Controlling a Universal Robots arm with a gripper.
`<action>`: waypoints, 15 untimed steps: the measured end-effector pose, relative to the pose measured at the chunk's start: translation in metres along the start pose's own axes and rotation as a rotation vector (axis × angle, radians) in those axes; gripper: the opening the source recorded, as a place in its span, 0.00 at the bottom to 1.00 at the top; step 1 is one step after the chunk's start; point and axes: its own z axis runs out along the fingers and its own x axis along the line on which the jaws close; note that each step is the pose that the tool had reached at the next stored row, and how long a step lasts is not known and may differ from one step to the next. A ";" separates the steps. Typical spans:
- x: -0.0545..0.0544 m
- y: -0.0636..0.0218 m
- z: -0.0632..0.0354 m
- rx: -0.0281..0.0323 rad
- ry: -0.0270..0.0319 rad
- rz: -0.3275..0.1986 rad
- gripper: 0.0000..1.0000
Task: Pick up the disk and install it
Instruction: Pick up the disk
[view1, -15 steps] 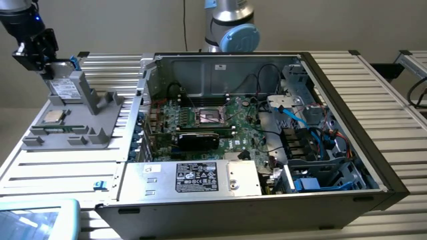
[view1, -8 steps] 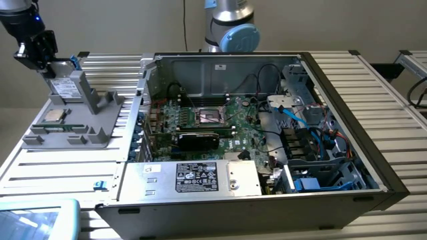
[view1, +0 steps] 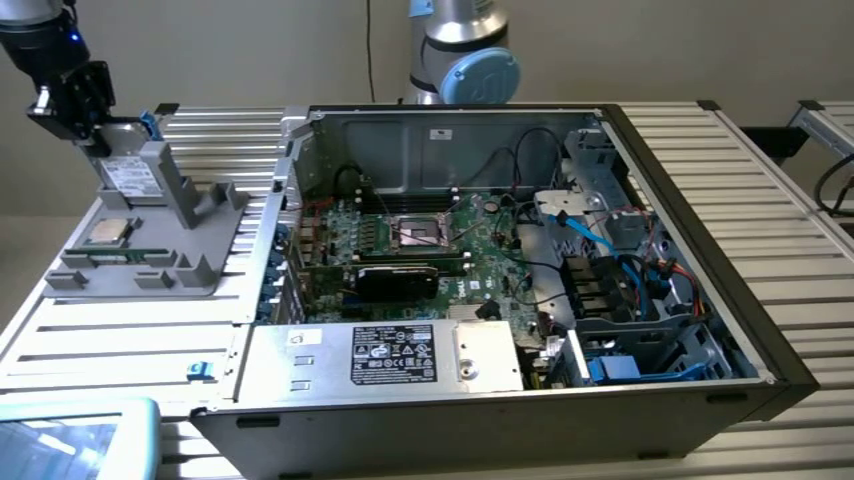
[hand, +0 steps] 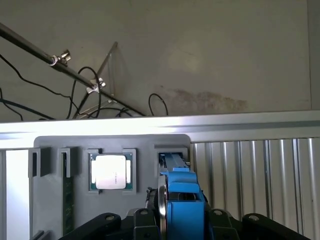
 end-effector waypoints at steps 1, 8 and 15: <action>0.000 0.0001 -0.0005 0.0005 0.0000 0.000 0.38; 0.000 0.0001 -0.0032 0.0054 -0.0005 0.000 0.38; 0.000 0.0003 -0.0032 0.0048 -0.0004 0.002 0.38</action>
